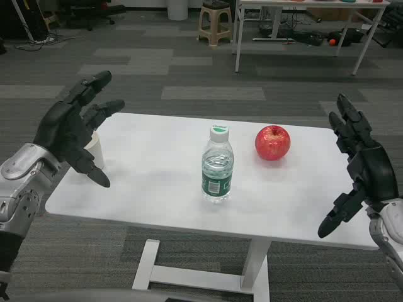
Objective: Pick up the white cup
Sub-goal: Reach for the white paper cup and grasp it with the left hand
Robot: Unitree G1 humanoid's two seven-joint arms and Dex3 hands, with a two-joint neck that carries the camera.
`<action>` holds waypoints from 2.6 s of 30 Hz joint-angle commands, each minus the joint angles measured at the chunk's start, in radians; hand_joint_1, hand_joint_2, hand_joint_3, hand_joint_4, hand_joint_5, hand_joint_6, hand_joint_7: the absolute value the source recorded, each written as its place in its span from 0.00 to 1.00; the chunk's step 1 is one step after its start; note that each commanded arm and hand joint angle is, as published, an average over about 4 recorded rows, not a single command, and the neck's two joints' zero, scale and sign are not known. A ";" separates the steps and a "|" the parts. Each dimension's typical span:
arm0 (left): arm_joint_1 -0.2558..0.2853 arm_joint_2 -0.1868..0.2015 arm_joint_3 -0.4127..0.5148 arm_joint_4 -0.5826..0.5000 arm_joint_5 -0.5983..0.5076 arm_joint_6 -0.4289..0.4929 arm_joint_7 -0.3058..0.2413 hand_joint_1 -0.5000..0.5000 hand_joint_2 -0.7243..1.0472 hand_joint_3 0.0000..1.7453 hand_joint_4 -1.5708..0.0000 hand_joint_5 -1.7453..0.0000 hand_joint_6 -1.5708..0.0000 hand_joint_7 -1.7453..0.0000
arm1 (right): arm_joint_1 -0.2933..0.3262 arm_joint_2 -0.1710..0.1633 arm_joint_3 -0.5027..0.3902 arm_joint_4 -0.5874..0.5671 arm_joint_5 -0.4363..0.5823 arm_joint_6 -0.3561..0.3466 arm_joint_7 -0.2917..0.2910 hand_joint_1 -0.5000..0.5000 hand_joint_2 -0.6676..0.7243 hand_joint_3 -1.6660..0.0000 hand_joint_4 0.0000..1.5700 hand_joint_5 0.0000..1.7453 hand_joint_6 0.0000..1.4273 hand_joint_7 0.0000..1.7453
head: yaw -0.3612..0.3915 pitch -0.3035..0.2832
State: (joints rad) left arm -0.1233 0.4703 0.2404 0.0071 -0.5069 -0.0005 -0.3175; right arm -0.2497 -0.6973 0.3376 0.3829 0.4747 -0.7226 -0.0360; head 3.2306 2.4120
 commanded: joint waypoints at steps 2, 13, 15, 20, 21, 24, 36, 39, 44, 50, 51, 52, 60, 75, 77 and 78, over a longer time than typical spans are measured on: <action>-0.113 -0.306 -0.108 0.080 -0.065 -0.345 -0.003 0.00 0.05 0.05 1.00 0.94 1.00 0.96 | -0.052 0.048 -0.224 -0.140 0.004 -0.011 -0.051 0.04 1.00 1.00 0.00 0.00 0.00 0.00 | -0.161 0.128; -0.113 -0.305 -0.108 0.080 -0.065 -0.340 -0.003 0.00 0.05 0.05 1.00 0.94 1.00 0.96 | -0.052 0.048 -0.224 -0.139 0.004 -0.011 -0.050 0.04 1.00 1.00 0.00 0.00 0.00 0.00 | -0.103 0.079; -0.113 -0.305 -0.107 0.080 -0.065 -0.340 -0.003 0.00 0.05 0.05 1.00 0.94 1.00 0.96 | -0.053 0.048 -0.224 -0.138 0.004 -0.011 -0.051 0.04 1.00 1.00 0.00 0.00 0.00 0.00 | -0.102 0.078; -0.112 -0.306 -0.106 0.079 -0.065 -0.340 -0.003 0.00 0.05 0.05 1.00 0.94 1.00 0.96 | -0.052 0.048 -0.223 -0.137 0.004 -0.011 -0.050 0.04 1.00 1.00 0.00 0.00 0.00 0.00 | -0.102 0.079; -0.111 -0.306 -0.104 0.079 -0.065 -0.340 -0.003 0.00 0.05 0.05 1.00 0.94 1.00 0.96 | -0.052 0.048 -0.223 -0.137 0.004 -0.011 -0.050 0.04 1.00 1.00 0.00 0.00 0.00 0.00 | -0.102 0.079; -0.108 -0.306 -0.095 0.075 -0.065 -0.340 -0.003 0.00 0.05 0.05 1.00 0.94 1.00 0.96 | -0.052 0.048 -0.223 -0.136 0.004 -0.011 -0.051 0.04 1.00 1.00 0.00 0.00 0.00 0.00 | -0.098 0.071; -0.011 -0.345 0.168 -0.045 0.086 -0.276 0.038 0.00 0.08 0.05 1.00 0.94 1.00 0.96 | -0.052 0.048 -0.206 -0.096 0.005 -0.011 -0.050 0.04 1.00 1.00 0.00 0.00 0.00 0.00 | 0.195 0.029; 0.010 -0.367 0.260 -0.060 0.108 -0.271 0.051 0.00 0.10 0.05 1.00 0.94 1.00 0.96 | -0.052 0.048 -0.201 -0.080 0.005 -0.011 -0.051 0.04 1.00 1.00 0.00 0.00 0.00 0.00 | 0.235 0.026; 0.046 -0.379 0.377 -0.062 0.112 -0.263 0.061 0.00 0.10 0.05 1.00 0.94 1.00 0.96 | -0.052 0.048 -0.193 -0.054 0.005 -0.011 -0.051 0.04 1.00 1.00 0.00 0.00 0.00 0.00 | 0.291 0.024; 0.057 -0.381 0.492 -0.052 0.139 -0.256 0.063 0.00 0.10 0.05 1.00 0.94 1.00 0.96 | -0.054 0.048 -0.183 -0.039 0.005 -0.011 -0.050 0.04 1.00 1.00 0.00 0.00 0.00 0.00 | 0.348 0.025; 0.057 -0.380 0.504 -0.045 0.139 -0.252 0.062 0.00 0.10 0.05 1.00 0.94 1.00 0.96 | -0.054 0.048 -0.182 -0.038 0.005 -0.011 -0.050 0.04 1.00 1.00 0.00 0.00 0.00 0.00 | 0.355 0.025; 0.057 -0.379 0.516 -0.038 0.139 -0.248 0.062 0.00 0.10 0.05 1.00 0.94 1.00 0.96 | -0.054 0.048 -0.181 -0.037 0.005 -0.011 -0.051 0.04 1.00 1.00 0.00 0.00 0.00 0.00 | 0.356 0.025; 0.013 -0.319 0.523 0.101 0.164 -0.218 0.061 0.00 0.10 0.05 1.00 0.94 1.00 0.96 | -0.053 0.050 -0.176 -0.028 0.005 -0.011 -0.051 0.04 1.00 1.00 0.00 0.00 0.00 0.00 | 0.395 0.027; -0.128 -0.185 0.450 0.343 0.200 -0.096 0.021 0.00 0.15 0.05 1.00 0.94 1.00 0.96 | -0.048 0.048 -0.160 -0.023 0.005 -0.011 -0.051 0.04 1.00 1.00 0.00 0.00 0.00 0.00 | 0.435 0.021; -0.138 -0.174 0.447 0.369 0.202 -0.088 0.017 0.00 0.15 0.05 1.00 0.94 1.00 0.96 | -0.048 0.047 -0.157 -0.022 0.005 -0.011 -0.050 0.04 1.00 1.00 0.00 0.00 0.00 0.00 | 0.443 0.020; -0.142 -0.169 0.447 0.382 0.202 -0.084 0.014 0.00 0.15 0.05 1.00 0.94 1.00 0.96 | -0.048 0.046 -0.157 -0.022 0.005 -0.011 -0.050 0.04 1.00 1.00 0.00 0.00 0.00 0.00 | 0.451 0.018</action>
State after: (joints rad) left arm -0.2454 0.2754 0.6887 0.3682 -0.3092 -0.0969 -0.2980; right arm -0.3003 -0.6526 0.1779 0.3553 0.4757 -0.7352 -0.0813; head 3.6756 2.4311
